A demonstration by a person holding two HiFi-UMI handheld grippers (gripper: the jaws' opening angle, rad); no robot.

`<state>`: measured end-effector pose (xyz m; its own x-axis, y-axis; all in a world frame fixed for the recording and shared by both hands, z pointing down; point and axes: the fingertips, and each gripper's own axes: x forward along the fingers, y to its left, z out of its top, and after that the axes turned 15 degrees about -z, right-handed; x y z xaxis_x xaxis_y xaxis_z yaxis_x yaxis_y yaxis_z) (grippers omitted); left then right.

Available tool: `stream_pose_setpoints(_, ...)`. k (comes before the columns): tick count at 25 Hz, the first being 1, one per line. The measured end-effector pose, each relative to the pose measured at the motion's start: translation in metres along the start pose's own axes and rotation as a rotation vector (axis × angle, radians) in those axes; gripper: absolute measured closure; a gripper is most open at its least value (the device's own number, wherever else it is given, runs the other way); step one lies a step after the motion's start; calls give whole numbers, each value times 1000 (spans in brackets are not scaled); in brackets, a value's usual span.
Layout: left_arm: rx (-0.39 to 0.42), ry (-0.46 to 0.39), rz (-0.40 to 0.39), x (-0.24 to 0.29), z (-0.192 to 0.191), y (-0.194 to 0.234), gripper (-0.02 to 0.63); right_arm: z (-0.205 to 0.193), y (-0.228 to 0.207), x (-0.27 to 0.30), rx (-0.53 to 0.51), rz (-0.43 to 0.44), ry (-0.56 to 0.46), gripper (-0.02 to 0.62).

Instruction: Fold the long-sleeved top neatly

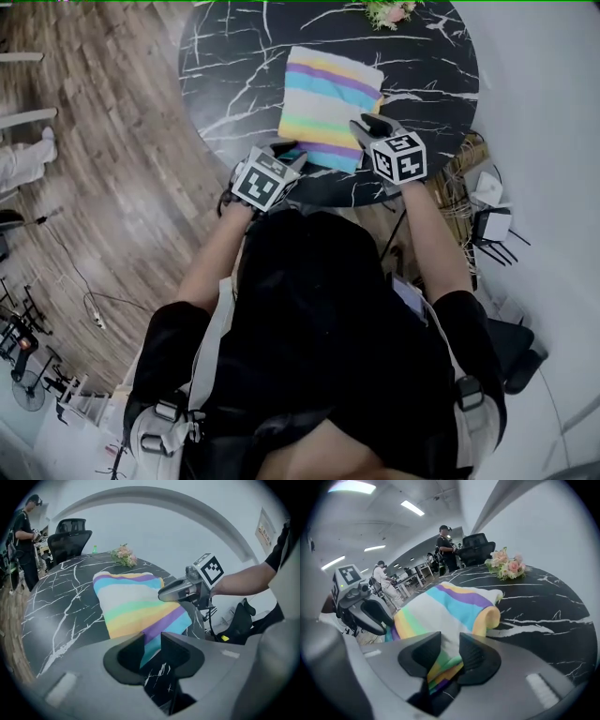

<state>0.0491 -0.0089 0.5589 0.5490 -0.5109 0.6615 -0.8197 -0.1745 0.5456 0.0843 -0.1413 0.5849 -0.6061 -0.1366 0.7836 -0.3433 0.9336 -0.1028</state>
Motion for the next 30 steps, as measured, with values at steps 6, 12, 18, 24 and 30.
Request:
stream_pose_setpoints(6, 34, 35, -4, 14, -14, 9, 489, -3, -5, 10, 17, -40, -12, 489)
stream_pose_setpoints(12, 20, -17, -59, 1, -1, -2, 489, 10, -2, -6, 18, -54, -76, 482)
stream_pose_setpoints(18, -3, -295, -21, -60, 50, -17, 504, 59, -15, -86, 96, -71, -303, 523)
stream_pose_setpoints(24, 72, -535, 82, -129, 102, -32, 586, 84, -21, -157, 142, -124, -479, 557)
stream_pose_setpoints(30, 192, -657, 77, -188, 130, -47, 598, 119, -6, -209, 194, -196, -658, 589)
